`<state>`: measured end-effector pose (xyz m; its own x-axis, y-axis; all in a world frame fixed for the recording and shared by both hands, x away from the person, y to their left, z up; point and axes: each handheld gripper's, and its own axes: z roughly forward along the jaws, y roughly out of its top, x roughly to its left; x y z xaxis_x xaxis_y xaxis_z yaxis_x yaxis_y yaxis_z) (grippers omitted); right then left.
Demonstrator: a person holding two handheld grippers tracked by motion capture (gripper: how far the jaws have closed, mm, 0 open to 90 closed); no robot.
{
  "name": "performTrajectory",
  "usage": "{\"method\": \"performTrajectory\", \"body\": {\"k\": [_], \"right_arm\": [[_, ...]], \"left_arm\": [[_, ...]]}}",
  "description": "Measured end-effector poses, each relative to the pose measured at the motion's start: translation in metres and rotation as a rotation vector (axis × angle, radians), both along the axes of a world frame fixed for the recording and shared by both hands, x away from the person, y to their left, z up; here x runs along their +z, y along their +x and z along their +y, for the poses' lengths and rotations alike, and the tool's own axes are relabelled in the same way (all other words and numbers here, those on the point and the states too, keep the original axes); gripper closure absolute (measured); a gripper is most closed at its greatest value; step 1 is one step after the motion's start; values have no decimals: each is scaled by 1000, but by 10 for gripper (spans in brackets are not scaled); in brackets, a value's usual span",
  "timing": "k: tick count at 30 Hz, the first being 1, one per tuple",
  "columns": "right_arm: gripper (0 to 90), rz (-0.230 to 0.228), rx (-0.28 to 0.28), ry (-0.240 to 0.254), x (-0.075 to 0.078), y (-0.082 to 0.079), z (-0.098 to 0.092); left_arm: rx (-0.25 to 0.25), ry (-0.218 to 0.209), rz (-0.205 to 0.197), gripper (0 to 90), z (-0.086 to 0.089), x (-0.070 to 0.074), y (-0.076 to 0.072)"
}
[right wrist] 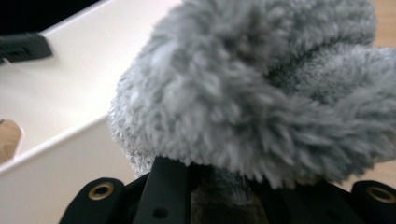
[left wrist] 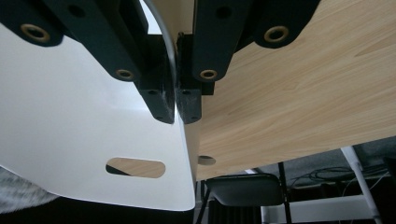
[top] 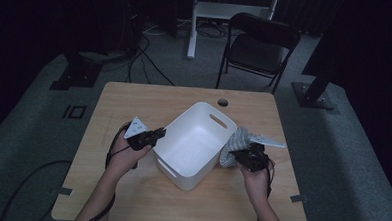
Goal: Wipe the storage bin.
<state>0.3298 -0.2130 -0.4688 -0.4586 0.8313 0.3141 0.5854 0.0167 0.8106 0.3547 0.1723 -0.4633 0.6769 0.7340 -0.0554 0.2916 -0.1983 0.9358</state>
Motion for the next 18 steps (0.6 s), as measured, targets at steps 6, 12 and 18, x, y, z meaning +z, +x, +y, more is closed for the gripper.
{"method": "performTrajectory", "body": {"k": [6, 12, 18], "right_arm": [[769, 47, -9, -19, -16, 7, 2], [769, 90, -15, -29, -29, 13, 2], [768, 136, -20, -41, -44, 18, 3]], "left_arm": [[-2, -3, -5, 854, 0, 0, 0], [-2, -1, -8, 854, 0, 0, 0], [-1, -3, -9, 854, 0, -1, 0]]}}
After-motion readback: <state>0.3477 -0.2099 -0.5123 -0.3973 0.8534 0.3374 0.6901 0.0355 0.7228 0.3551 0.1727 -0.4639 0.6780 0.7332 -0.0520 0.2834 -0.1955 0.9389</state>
